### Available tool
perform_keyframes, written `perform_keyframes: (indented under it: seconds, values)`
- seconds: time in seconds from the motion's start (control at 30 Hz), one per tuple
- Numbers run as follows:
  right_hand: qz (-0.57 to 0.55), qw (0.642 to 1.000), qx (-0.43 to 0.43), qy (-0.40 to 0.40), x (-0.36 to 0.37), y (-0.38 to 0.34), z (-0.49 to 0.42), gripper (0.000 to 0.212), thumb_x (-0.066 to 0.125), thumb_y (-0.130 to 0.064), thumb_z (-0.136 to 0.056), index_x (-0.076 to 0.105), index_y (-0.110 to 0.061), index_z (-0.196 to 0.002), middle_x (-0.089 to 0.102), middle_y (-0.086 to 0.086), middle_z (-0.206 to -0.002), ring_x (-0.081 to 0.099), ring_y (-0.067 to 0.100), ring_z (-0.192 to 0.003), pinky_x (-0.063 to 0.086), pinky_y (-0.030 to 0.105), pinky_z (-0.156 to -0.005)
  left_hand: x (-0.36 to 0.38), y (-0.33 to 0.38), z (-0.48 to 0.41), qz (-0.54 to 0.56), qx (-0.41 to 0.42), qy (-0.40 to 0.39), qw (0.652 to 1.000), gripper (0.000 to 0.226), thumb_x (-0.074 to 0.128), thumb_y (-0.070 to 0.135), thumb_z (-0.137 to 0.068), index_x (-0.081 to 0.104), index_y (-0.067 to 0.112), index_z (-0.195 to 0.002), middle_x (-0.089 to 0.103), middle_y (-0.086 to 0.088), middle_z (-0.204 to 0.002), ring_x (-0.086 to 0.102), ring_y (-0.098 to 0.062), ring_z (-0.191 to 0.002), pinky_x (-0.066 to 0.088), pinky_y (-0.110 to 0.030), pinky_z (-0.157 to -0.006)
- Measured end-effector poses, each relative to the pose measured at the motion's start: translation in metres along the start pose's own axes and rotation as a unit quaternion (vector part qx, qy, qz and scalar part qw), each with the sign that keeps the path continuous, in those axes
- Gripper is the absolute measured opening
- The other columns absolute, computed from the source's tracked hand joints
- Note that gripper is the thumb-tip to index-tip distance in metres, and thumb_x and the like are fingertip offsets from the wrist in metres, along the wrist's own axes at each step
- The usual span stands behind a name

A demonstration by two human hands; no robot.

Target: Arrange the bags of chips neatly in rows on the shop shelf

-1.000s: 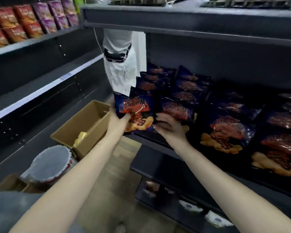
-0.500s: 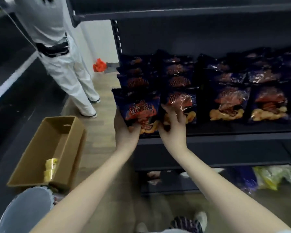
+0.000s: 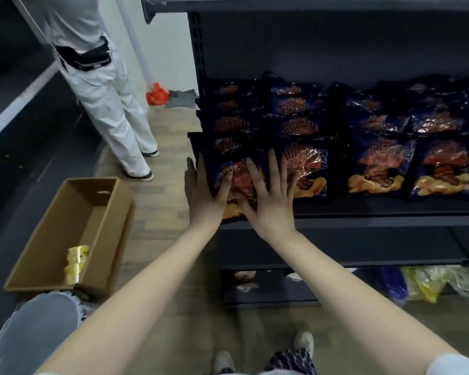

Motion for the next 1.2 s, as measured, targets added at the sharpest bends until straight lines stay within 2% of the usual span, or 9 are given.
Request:
perform_keyframes:
  seconds: [0.17, 0.3, 0.37, 0.63, 0.77, 0.87, 1.03, 1.13, 1.2]
  values:
    - [0.036, 0.999, -0.001, -0.028, 0.009, 0.006, -0.017, 0.07, 0.033, -0.062, -0.09, 0.007, -0.033, -0.149, 0.0, 0.012, -0.158, -0.006, 0.031, -0.145, 0.002, 0.059, -0.114, 0.004, -0.003, -0.02, -0.034, -0.021, 0.035, 0.999, 0.082, 0.034, 0.073, -0.078, 0.015, 0.034, -0.147, 0.009, -0.009, -0.157, 0.007, -0.024, -0.144, 0.011, -0.045, -0.117]
    - [0.04, 0.998, -0.003, -0.056, 0.016, 0.011, -0.024, 0.07, 0.028, -0.064, -0.09, -0.002, -0.038, -0.148, -0.007, 0.008, -0.158, -0.01, 0.032, -0.145, -0.001, 0.059, -0.113, 0.014, -0.011, -0.029, 0.015, -0.021, 0.029, 0.999, 0.078, 0.037, 0.077, -0.079, 0.019, 0.036, -0.144, 0.03, -0.002, -0.151, 0.03, -0.019, -0.138, 0.034, -0.047, -0.107]
    - [0.042, 0.997, -0.003, -0.066, 0.018, 0.012, -0.027, 0.07, 0.026, -0.064, -0.089, -0.007, -0.04, -0.147, -0.011, 0.007, -0.158, -0.013, 0.031, -0.144, -0.003, 0.059, -0.113, 0.014, -0.013, -0.031, 0.018, -0.026, 0.029, 0.999, 0.078, 0.037, 0.077, -0.079, 0.019, 0.038, -0.144, 0.033, 0.003, -0.15, 0.032, -0.017, -0.137, 0.037, -0.046, -0.105]
    - [0.039, 0.998, 0.007, -0.056, 0.022, 0.015, -0.028, 0.07, 0.028, -0.062, -0.089, -0.003, -0.038, -0.147, -0.007, 0.009, -0.158, -0.009, 0.032, -0.145, -0.009, 0.054, -0.112, 0.016, -0.012, -0.033, 0.008, -0.012, 0.03, 0.999, 0.077, 0.037, 0.074, -0.079, 0.02, 0.037, -0.144, 0.034, 0.008, -0.149, 0.039, -0.01, -0.132, 0.041, -0.042, -0.102]
    - [0.032, 0.998, 0.009, -0.052, 0.02, 0.015, -0.028, 0.069, 0.029, -0.061, -0.089, 0.001, -0.038, -0.147, -0.004, 0.01, -0.159, -0.006, 0.032, -0.145, -0.004, 0.056, -0.113, 0.016, -0.012, -0.034, 0.003, -0.004, 0.031, 0.999, 0.074, 0.037, 0.071, -0.081, 0.018, 0.038, -0.144, 0.033, 0.009, -0.149, 0.042, -0.01, -0.13, 0.043, -0.043, -0.099]
    - [0.039, 0.998, 0.015, -0.056, 0.019, 0.014, -0.028, 0.069, 0.029, -0.061, -0.088, -0.001, -0.039, -0.147, -0.005, 0.009, -0.159, -0.006, 0.032, -0.145, -0.004, 0.056, -0.113, 0.017, -0.01, -0.034, 0.013, 0.005, 0.032, 0.999, 0.074, 0.038, 0.072, -0.081, 0.019, 0.038, -0.144, 0.032, 0.007, -0.15, 0.037, -0.011, -0.134, 0.041, -0.045, -0.102]
    - [0.037, 0.997, 0.011, -0.064, 0.012, 0.007, -0.025, 0.07, 0.028, -0.063, -0.087, -0.004, -0.043, -0.146, -0.011, 0.006, -0.158, -0.009, 0.032, -0.145, -0.004, 0.057, -0.113, 0.011, -0.008, -0.032, 0.068, -0.028, 0.009, 0.997, 0.077, 0.045, 0.076, -0.075, 0.019, 0.047, -0.141, 0.034, 0.002, -0.149, 0.039, -0.015, -0.133, 0.038, -0.045, -0.105]
    - [0.013, 0.999, 0.0, -0.031, -0.001, 0.0, -0.021, 0.066, 0.03, -0.062, -0.09, 0.006, -0.041, -0.148, -0.009, 0.004, -0.159, -0.01, 0.03, -0.145, -0.004, 0.057, -0.113, 0.002, -0.003, -0.025, 0.09, -0.028, 0.019, 0.995, 0.08, 0.05, 0.069, -0.076, 0.016, 0.044, -0.143, 0.034, 0.01, -0.148, 0.038, -0.008, -0.132, 0.037, -0.04, -0.107]
    - [0.005, 1.0, 0.001, -0.007, -0.009, -0.003, -0.015, 0.065, 0.033, -0.06, -0.091, 0.009, -0.04, -0.148, -0.008, 0.003, -0.159, -0.01, 0.028, -0.145, -0.004, 0.056, -0.114, -0.004, -0.005, -0.018, 0.11, -0.075, 0.027, 0.991, 0.091, 0.052, 0.073, -0.072, 0.011, 0.041, -0.146, 0.028, 0.01, -0.152, 0.035, -0.008, -0.134, 0.036, -0.039, -0.108]
Point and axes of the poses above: each hand's wrist, its own z-axis away from the middle knuckle, its own x-axis out of the palm, y = z × x, the point moved 8 cm from there along -z, towards the middle knuckle
